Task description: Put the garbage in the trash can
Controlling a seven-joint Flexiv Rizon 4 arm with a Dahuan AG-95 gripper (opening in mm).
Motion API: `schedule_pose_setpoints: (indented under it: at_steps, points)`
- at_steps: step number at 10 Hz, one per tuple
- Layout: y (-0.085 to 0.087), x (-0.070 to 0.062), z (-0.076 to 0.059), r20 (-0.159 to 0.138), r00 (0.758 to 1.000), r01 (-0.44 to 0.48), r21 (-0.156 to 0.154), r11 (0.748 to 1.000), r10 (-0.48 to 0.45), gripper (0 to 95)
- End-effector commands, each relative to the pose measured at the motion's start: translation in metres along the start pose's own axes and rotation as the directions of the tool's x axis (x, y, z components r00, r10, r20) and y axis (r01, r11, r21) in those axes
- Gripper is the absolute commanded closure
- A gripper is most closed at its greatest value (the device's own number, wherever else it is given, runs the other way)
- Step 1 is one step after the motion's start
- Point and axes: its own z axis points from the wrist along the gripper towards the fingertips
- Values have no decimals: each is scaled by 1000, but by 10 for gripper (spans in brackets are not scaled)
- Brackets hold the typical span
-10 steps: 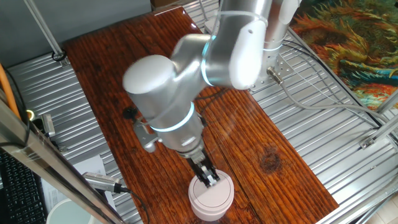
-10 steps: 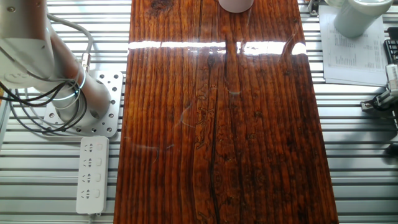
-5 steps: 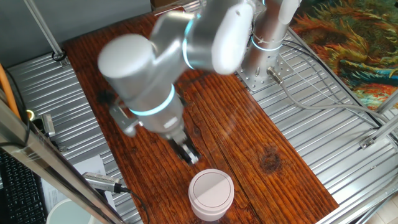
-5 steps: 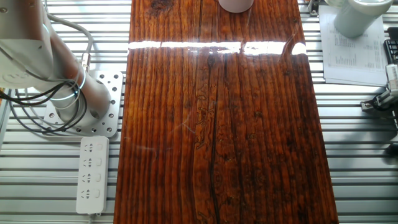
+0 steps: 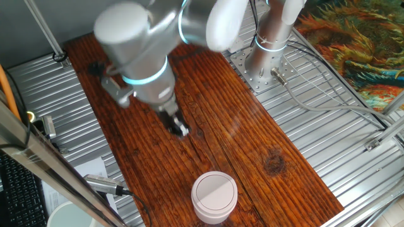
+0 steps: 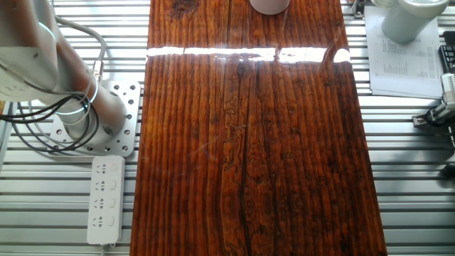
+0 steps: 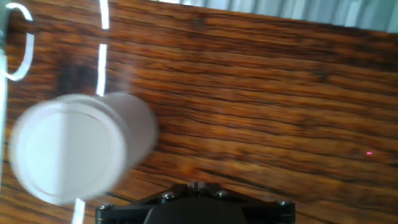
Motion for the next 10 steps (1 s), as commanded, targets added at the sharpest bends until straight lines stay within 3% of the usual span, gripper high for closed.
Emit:
schedule_pose_setpoints:
  at_steps: [1, 2, 4, 5, 6, 8, 10]
  points:
    - [-15, 4, 2, 21, 1000, 13, -7, 1000, -12, 950]
    - [-15, 4, 2, 6, 998, -64, 20, 998, 64, 950]
    - [-15, 4, 2, 33, 973, -230, 29, 973, 229, 950]
    - [-15, 4, 2, 41, 947, -320, 32, 947, 319, 950]
    - [-11, 5, 7, 41, 937, -347, 35, 937, 346, 950]
    - [-38, 8, 14, 31, 952, -307, 40, 951, 306, 950]
    - [-88, 13, 11, 3, 971, -238, 43, 970, 238, 950]
